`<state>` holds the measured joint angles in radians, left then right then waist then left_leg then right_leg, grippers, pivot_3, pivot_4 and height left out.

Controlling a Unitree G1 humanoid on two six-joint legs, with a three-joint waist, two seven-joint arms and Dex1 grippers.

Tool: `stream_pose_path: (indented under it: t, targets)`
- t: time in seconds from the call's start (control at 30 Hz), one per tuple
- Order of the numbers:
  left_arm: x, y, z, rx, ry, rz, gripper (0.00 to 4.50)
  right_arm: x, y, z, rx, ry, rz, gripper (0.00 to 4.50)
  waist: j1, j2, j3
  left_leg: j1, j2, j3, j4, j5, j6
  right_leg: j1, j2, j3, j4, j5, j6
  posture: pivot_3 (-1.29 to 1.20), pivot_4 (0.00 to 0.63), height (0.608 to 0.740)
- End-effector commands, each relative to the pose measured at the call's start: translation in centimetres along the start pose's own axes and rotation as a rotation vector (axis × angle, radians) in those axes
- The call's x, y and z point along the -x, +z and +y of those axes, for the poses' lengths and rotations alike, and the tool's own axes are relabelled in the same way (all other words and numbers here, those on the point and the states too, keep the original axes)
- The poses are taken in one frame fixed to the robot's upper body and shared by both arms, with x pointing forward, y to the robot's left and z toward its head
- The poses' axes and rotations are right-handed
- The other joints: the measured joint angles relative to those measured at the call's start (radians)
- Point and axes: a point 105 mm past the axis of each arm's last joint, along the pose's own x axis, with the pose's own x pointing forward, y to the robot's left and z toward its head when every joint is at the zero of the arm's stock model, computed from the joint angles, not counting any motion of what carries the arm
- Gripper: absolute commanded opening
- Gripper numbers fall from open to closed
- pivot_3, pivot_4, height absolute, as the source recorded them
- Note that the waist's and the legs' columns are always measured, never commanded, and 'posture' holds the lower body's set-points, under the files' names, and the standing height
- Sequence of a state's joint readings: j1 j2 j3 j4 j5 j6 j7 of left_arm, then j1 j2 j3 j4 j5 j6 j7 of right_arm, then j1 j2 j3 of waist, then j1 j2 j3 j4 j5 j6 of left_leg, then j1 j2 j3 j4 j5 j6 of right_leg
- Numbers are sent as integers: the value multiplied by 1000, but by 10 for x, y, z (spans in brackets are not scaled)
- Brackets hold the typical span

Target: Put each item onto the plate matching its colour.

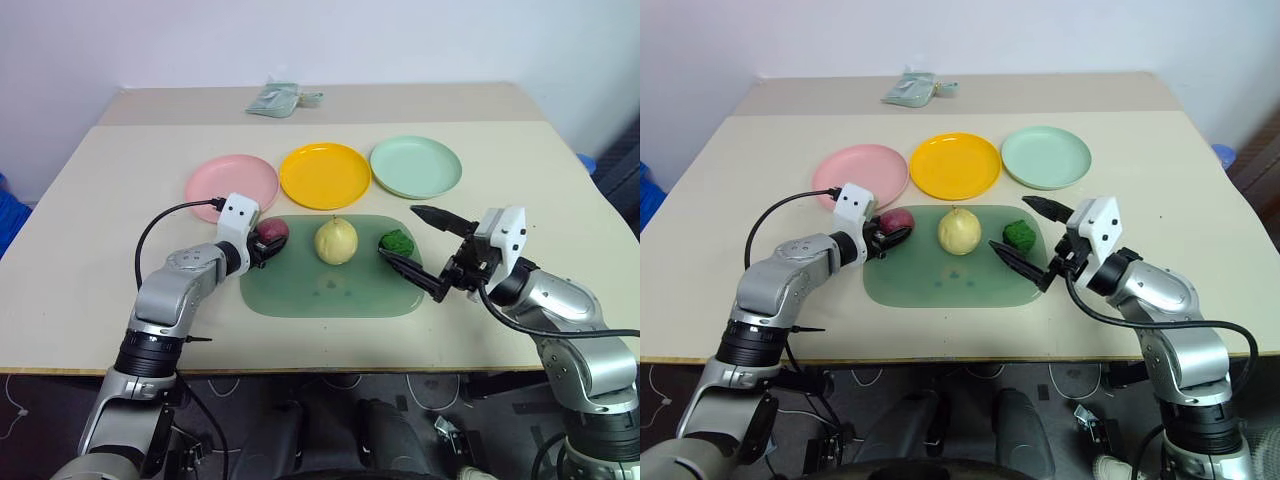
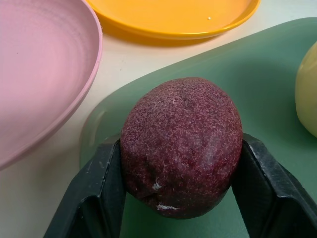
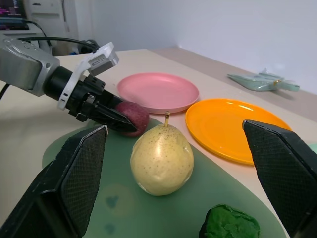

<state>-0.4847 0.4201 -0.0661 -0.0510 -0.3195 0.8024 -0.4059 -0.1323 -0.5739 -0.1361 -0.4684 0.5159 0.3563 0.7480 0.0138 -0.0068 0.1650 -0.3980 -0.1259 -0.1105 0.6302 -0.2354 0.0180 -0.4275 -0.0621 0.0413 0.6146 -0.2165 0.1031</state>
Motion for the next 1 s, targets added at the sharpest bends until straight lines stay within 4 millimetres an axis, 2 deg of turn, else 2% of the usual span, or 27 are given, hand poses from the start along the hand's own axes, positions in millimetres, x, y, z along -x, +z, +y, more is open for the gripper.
stream_pose_path:
  t: [0.03, 0.1, 0.23, 0.37, 0.47, 0.5, 0.6, 0.63, 0.8, 1.0]
  targets:
    - [6, 19, 1, -31, 17, -82, 2303, 2, 10, -4, 46, -24, -29, 4500, 0, 0, 0, 0, 0, 0, 0, 0, 0, 0, 0, 0, 0, 0, 0, 0, 150, 740]
    - [10, 36, 5, 0, 31, -171, 2303, 1, 9, -4, 46, -30, -26, 4500, 2, 0, 0, 0, 0, 0, 0, 0, 0, 0, 0, 0, 0, 0, 0, 0, 150, 740]
    - [19, 55, 42, 93, 224, -256, 2303, -1, 8, -7, 49, -48, -26, 4500, 1, 0, 0, 0, 0, 0, 0, 0, 0, 0, 0, 0, 0, 0, 0, 0, 150, 740]
    - [21, 57, 80, 85, 473, -246, 2303, -6, 7, -11, 52, -55, -27, 4500, 1, 0, 0, 0, 0, 0, 0, 1, 1, 0, 0, 0, 1, 0, 0, 0, 150, 740]
    - [13, 51, 93, 102, 573, -217, 2303, -9, 8, -15, 57, -68, -37, 4500, 1, 0, 0, 0, 0, 0, 0, 1, 1, 0, 0, 0, 1, 0, 0, 0, 150, 740]
    - [9, 48, 95, 110, 585, -206, 2803, -9, 8, -16, 60, -76, -41, 4500, 3, 0, 0, 0, -1, 0, 0, 1, 1, 0, 0, 0, 1, 0, 0, 0, 150, 740]
    - [-6, 46, 96, 147, 589, -216, 4276, -11, 8, -19, 64, -88, -47, 4500, 8, -1, 0, 0, -1, 0, 1, 1, 1, 0, 0, 0, 1, 0, 0, 0, 150, 740]
    - [-9, 48, 95, 147, 587, -223, 4398, -11, 8, -19, 66, -91, -47, 4500, 11, -1, 0, 0, -1, 0, 1, 1, 1, 0, 0, 0, 1, 0, 0, 0, 150, 740]
    - [-13, 64, 76, 126, 443, -318, 4398, -8, 7, -22, 71, -117, -41, 4500, 14, -1, 0, 0, -1, 0, 1, 1, 1, -1, 0, 0, 1, 0, 0, 0, 150, 740]
    - [2, 71, 42, 120, 158, -399, 4398, -4, 6, -19, 63, -131, -28, 4500, 12, -1, 0, 0, -1, 0, 1, 1, 1, -1, 0, 0, 2, 0, 0, 0, 150, 740]
